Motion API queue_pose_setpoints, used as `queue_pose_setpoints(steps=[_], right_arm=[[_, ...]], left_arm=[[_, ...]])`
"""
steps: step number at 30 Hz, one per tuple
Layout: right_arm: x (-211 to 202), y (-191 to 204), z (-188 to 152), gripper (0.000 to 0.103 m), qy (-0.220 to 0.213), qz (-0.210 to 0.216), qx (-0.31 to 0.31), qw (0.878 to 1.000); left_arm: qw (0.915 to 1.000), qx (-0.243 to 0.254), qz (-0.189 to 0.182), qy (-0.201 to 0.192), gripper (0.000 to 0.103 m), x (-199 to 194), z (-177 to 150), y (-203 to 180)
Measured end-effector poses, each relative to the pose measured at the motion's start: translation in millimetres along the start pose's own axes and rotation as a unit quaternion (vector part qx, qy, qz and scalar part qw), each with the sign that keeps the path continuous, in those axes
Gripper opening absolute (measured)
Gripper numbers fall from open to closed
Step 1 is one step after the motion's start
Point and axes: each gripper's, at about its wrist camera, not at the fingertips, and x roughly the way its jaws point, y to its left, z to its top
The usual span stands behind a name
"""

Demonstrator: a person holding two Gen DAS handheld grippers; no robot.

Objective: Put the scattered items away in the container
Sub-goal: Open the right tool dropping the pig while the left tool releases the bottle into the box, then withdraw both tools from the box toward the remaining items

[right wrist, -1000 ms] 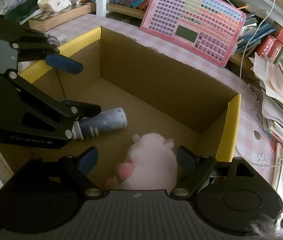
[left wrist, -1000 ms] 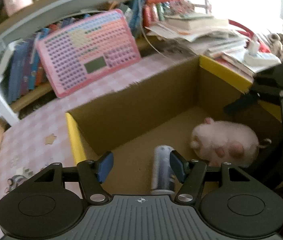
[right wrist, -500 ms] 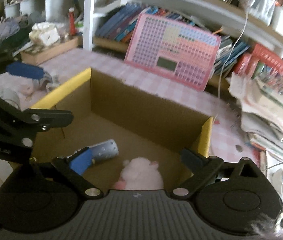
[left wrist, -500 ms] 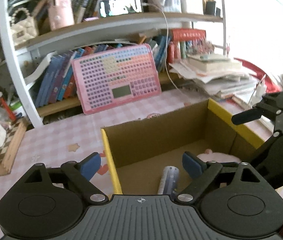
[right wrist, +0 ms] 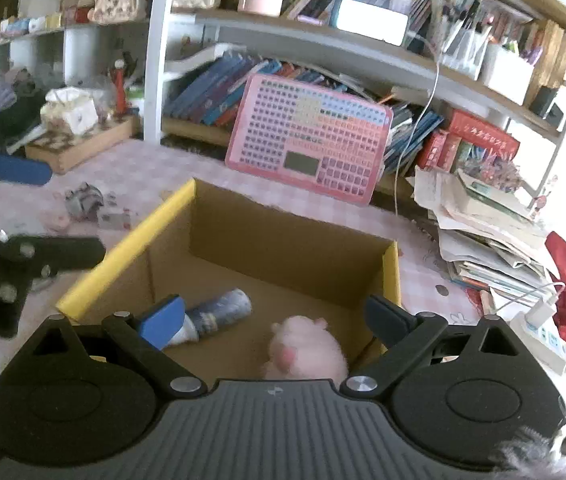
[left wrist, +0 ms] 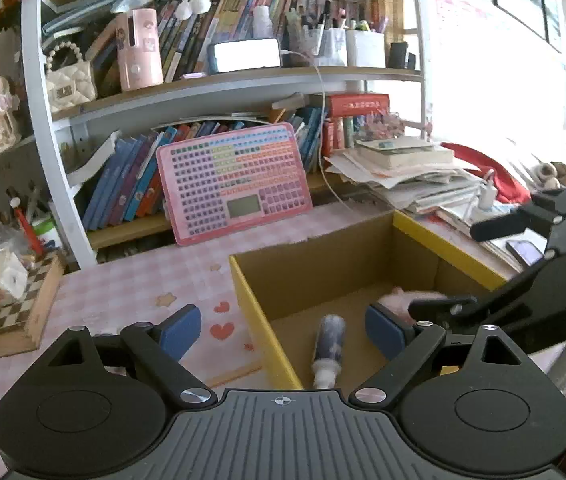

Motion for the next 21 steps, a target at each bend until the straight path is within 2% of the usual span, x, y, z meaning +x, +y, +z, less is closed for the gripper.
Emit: queue_pose_setpoints(steps=[7, 21], right_arm=[[-31, 37, -11, 0.097, -0.01, -0.03, 0.017, 0.999], [-71, 97, -60, 0.097, 0.045, -0.074, 0.059, 0.994]], left_arm=[[0.9999, 0.008, -0.01, -0.002, 0.092, -36, -17, 24], [0.997, 0.029, -0.064, 0.032, 0.092, -73, -68, 42]])
